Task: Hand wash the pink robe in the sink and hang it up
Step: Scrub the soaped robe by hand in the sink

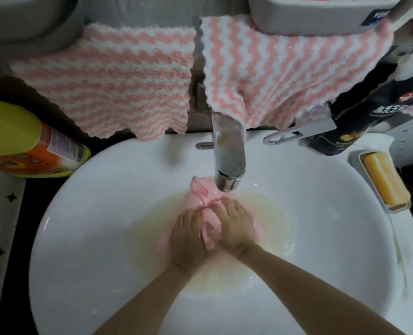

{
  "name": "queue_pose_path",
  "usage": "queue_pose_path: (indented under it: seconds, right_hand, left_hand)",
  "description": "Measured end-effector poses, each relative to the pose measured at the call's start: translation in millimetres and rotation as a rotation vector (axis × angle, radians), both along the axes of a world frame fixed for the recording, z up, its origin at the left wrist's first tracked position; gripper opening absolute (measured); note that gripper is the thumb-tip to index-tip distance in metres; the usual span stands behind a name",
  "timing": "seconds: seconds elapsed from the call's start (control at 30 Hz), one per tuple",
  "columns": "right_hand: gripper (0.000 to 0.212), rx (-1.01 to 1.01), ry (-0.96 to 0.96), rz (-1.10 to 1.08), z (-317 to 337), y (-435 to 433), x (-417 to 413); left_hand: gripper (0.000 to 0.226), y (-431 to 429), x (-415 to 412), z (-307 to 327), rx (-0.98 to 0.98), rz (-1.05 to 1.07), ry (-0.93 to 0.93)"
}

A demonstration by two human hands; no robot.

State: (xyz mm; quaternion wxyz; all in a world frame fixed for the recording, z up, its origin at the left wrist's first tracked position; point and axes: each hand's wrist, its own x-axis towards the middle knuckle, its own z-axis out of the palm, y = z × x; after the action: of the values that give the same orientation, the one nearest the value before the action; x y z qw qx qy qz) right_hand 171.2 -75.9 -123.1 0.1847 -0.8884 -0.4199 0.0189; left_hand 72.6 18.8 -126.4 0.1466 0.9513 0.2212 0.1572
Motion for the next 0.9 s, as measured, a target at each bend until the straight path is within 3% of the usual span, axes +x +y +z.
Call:
queue_pose_path:
  seconds: [0.13,0.23,0.3,0.33,0.4,0.47,0.57,0.63,0.8,0.83,0.9]
  right_hand:
    - [0.041,-0.102,0.143,-0.085,13,17,7]
    - [0.038,-0.323,0.317,-0.092,21,26,15]
    - [0.032,-0.308,0.363,-0.109,28,26,14]
    - [0.042,-0.273,0.388,-0.126,34,26,12]
    - [0.060,-0.245,0.507,-0.141,44,21,14]
    - [0.054,-0.262,0.629,-0.080,53,12,20]
    - [0.084,-0.319,0.569,0.041,65,-16,17]
    - [0.104,-0.336,0.487,0.057,68,-34,4]
    - [0.113,-0.216,0.549,-0.017,94,-59,-10]
    - [0.109,-0.207,0.598,-0.051,104,-60,-10]
    - [0.080,-0.178,0.687,-0.107,119,-64,-7]
  left_hand:
    - [0.035,17,11,-2,-0.073,-0.130,-0.006]
    - [0.050,29,22,11,-0.294,-0.138,0.173]
    - [0.052,35,29,25,-0.443,-0.088,0.329]
    - [0.054,37,29,30,-0.507,-0.068,0.388]
    - [0.079,39,21,39,-0.667,-0.066,0.469]
    - [0.115,40,5,49,-0.758,-0.126,0.506]
    - [0.136,32,-21,61,-0.655,-0.236,0.647]
    - [0.129,25,-35,71,-0.554,-0.230,0.689]
    - [0.112,22,-53,97,-0.605,-0.206,0.551]
    - [0.100,22,-53,103,-0.638,-0.193,0.499]
    - [0.080,21,-50,121,-0.720,-0.157,0.456]
